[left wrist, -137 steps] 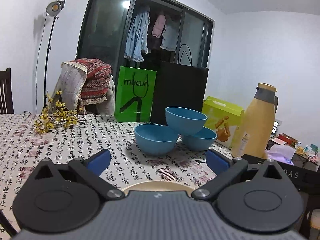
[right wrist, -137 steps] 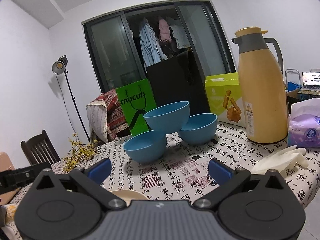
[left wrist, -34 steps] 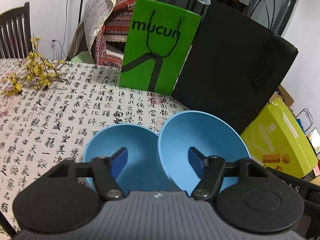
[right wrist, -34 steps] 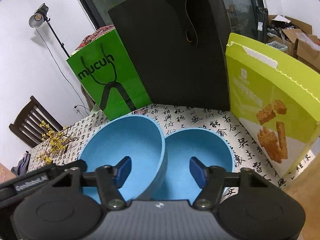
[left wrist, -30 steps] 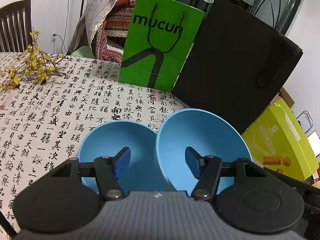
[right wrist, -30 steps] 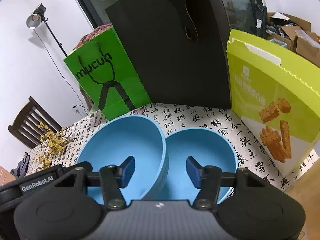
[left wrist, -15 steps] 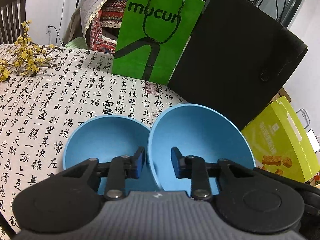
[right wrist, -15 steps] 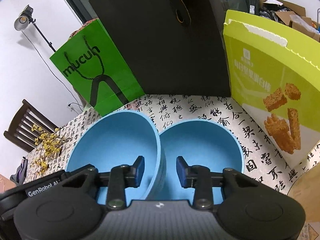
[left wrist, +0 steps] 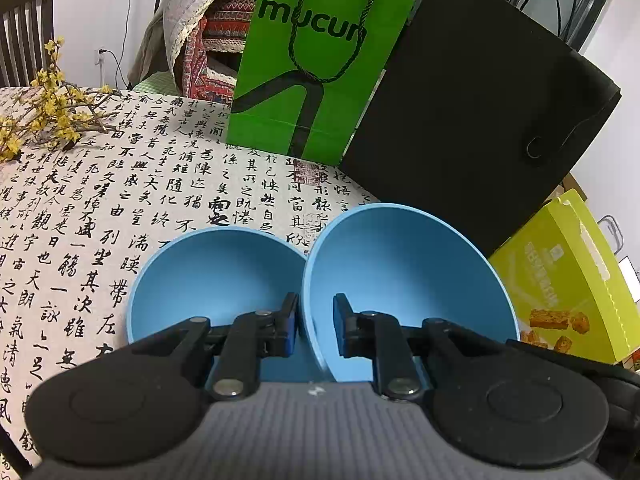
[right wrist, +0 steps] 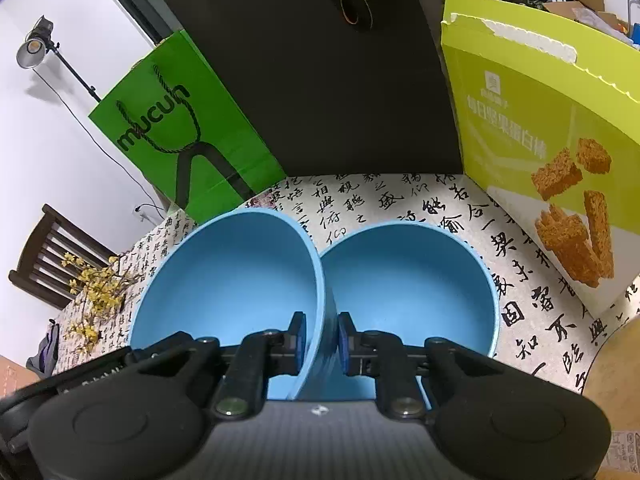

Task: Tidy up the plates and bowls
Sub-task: 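Close both grippers on the rims of the two blue bowls, then lift the larger blue bowl with both grippers, leaving the smaller bowl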

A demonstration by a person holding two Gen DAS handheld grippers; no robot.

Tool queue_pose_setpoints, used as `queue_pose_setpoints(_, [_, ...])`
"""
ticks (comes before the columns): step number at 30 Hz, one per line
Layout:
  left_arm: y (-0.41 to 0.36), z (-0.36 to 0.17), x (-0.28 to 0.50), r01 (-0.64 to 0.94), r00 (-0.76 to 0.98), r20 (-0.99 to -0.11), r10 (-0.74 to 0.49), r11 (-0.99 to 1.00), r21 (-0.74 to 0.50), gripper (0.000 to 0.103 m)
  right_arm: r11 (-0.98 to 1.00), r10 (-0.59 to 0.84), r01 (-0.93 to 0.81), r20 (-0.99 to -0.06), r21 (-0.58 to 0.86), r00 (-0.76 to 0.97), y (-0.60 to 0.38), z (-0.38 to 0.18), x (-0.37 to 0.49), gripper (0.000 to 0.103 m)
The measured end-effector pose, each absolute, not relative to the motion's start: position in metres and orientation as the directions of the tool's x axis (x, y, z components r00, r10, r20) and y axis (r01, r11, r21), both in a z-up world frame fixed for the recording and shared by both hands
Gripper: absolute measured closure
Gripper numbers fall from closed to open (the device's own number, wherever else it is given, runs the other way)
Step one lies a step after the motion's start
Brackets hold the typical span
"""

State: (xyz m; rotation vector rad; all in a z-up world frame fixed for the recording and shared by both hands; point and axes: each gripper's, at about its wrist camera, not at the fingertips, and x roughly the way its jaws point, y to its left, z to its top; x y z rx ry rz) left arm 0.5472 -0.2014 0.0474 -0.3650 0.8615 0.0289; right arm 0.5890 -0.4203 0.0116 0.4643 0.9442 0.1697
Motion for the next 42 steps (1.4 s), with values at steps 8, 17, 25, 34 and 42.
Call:
queue_pose_setpoints(8, [-0.203,0.053,0.543,-0.168,0.662,-0.741,-0.112,0.942,-0.292,0.084,0.883,0.345,0.066,-0.74,0.464,0.577,-0.421,0.012,0.586,0.087])
queue_pose_setpoints(17, [-0.207,0.066,0.529,-0.137,0.685,-0.72,-0.112,0.951,-0.279,0.084,0.886,0.342,0.049,-0.721,0.461,0.602,-0.421,0.025,0.572,0.087])
queue_pose_setpoints(25, [-0.208,0.077,0.51,-0.101,0.69,-0.713,-0.127,0.958,-0.269,0.084,0.883,0.333,0.058,-0.709,0.466,0.621,-0.422,0.035,0.55,0.087])
queue_pose_setpoints(34, [-0.208,0.09,0.489,-0.07,0.7,-0.7,-0.14,0.963,-0.262,0.084,0.885,0.323,0.06,-0.701,0.462,0.636,-0.422,0.046,0.523,0.087])
queue_pose_setpoints(42, [-0.206,0.096,0.473,-0.062,0.708,-0.692,-0.143,0.963,-0.262,0.084,0.887,0.319,0.059,-0.7,0.458,0.639,-0.421,0.052,0.508,0.087])
